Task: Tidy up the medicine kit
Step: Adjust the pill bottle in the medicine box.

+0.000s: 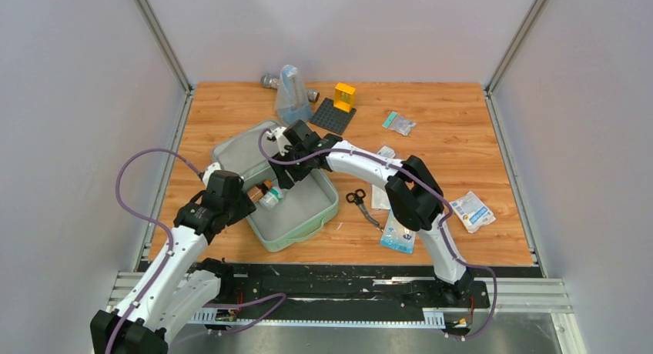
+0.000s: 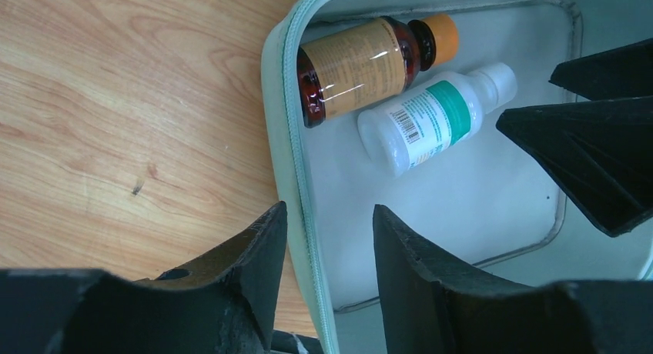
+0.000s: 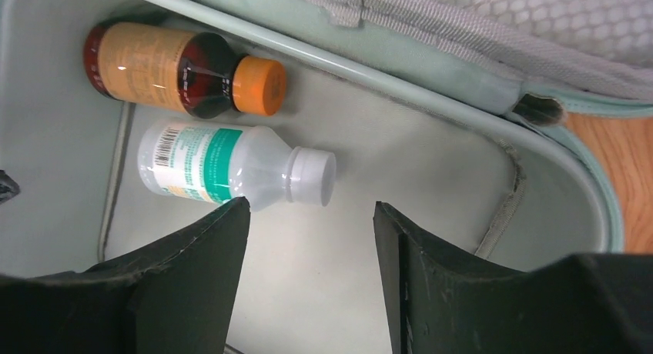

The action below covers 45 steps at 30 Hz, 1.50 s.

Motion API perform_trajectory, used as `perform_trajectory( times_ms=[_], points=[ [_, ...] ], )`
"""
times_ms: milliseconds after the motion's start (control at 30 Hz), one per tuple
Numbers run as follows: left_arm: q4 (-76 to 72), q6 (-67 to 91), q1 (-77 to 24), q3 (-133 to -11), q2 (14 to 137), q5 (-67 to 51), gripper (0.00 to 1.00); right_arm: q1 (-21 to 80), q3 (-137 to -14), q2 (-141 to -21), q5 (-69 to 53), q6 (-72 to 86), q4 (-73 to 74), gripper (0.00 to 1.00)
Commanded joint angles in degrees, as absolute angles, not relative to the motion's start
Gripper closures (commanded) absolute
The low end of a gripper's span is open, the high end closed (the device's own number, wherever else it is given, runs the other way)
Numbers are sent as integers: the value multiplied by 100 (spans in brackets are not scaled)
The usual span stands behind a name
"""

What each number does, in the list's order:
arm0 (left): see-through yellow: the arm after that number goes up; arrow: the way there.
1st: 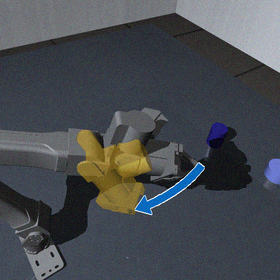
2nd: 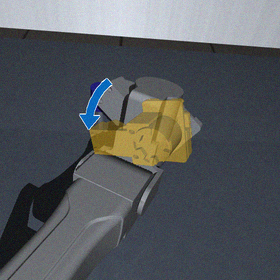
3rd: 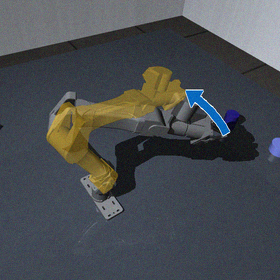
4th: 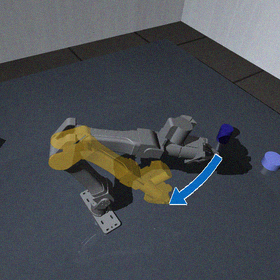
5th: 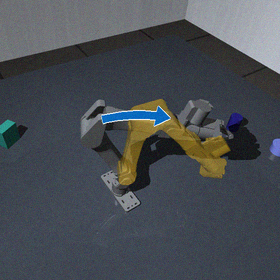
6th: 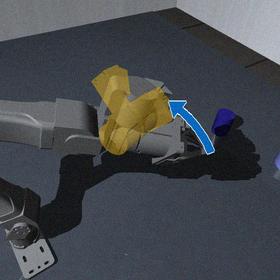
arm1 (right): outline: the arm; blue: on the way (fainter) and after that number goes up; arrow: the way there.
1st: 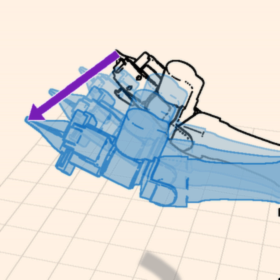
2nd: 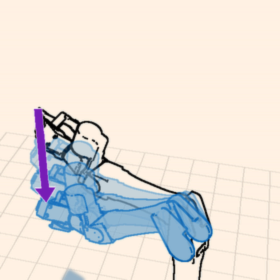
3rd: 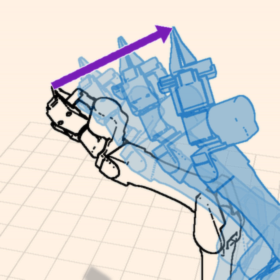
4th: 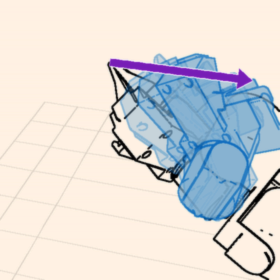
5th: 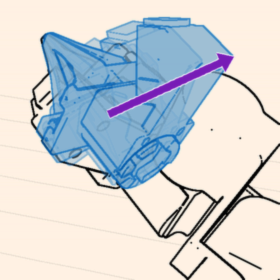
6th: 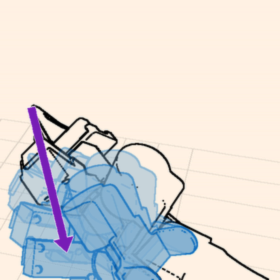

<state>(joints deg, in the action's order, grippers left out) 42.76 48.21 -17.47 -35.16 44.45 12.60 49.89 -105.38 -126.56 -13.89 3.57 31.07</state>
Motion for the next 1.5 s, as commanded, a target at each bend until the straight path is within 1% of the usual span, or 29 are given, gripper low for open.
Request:
perform_trajectory(
  times_ms=[0,333,600,867,967,1100,1200,1367,1467],
  points=[
    [3985,4766,-1740,-3414,4386,1189,49,4904,-10788,-12876,-1750,46,3128,38],
    [3634,4703,-1747,-3282,4379,855,58,4901,-10906,-13079,-2609,216,3105,39],
    [3504,4669,-1744,-3261,4347,754,59,4928,-10781,-13016,-3217,422,2980,44],
    [3436,4663,-1744,-3260,4359,686,59,5098,-10652,-12932,-3282,479,2935,45],
    [3484,4651,-1741,-3277,4351,723,59,5123,-10627,-12862,-2713,563,2933,45],
    [3677,4635,-1740,-3322,4309,846,57,4936,-10560,-12677,-2121,545,2922,41],
    [3741,4650,-1740,-3316,4219,906,56,4742,-10566,-12579,-2230,564,2878,38],
    [3736,4652,-1749,-3293,4191,899,55,4667,-10797,-12749,-2469,467,2884,33],
    [3671,4651,-1742,-3265,4196,859,55,4671,-10941,-12933,-2809,333,2880,27]
  ],
)
